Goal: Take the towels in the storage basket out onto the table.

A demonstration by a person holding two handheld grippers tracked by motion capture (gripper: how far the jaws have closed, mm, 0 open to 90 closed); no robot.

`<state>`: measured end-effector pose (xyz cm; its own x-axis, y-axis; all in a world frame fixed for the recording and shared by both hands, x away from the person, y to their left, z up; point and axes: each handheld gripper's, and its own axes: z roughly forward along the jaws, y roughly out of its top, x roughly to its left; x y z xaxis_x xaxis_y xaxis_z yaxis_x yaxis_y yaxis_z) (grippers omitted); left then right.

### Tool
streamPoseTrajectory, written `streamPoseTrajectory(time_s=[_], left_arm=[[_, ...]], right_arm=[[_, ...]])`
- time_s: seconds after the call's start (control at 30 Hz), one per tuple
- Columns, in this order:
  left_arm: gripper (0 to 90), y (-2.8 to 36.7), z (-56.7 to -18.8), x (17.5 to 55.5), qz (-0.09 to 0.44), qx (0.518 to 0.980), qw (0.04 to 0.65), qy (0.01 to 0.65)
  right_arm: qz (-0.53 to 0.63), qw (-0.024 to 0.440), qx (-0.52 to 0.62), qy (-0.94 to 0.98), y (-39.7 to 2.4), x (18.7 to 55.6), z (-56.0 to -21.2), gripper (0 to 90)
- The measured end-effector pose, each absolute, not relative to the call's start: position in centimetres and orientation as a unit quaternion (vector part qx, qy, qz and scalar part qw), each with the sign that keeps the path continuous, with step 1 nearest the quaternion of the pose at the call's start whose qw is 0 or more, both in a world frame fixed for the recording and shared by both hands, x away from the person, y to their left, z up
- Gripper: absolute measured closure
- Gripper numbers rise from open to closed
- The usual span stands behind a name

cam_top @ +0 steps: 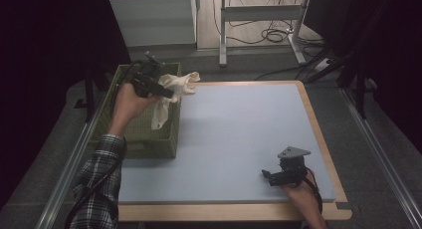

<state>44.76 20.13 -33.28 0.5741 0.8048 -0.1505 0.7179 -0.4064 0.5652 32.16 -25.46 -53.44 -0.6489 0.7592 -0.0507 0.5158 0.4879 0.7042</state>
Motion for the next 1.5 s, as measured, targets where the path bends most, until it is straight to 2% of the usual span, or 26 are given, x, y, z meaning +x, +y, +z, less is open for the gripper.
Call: streamPoseTrajectory(time_s=[0.73, 1.07, 1.5], left_arm=[[73.0, 11.2, -35.0, 45.2, 0.056, 0.87, 0.298, 0.389], [72.4, 6.4, -37.7, 44.7, 0.048, 0.89, 0.285, 0.353], [72.1, 1.4, -42.2, 44.2, 0.038, 0.894, 0.295, 0.335]], right_arm=[[0.337, 0.18, 0.377, 0.844, -25.5, 32.2, -53.4, 0.9], [0.337, 0.179, 0.379, 0.843, -25.5, 32.2, -53.4, 0.9], [0.337, 0.18, 0.378, 0.843, -25.5, 32.2, -53.4, 0.9]])
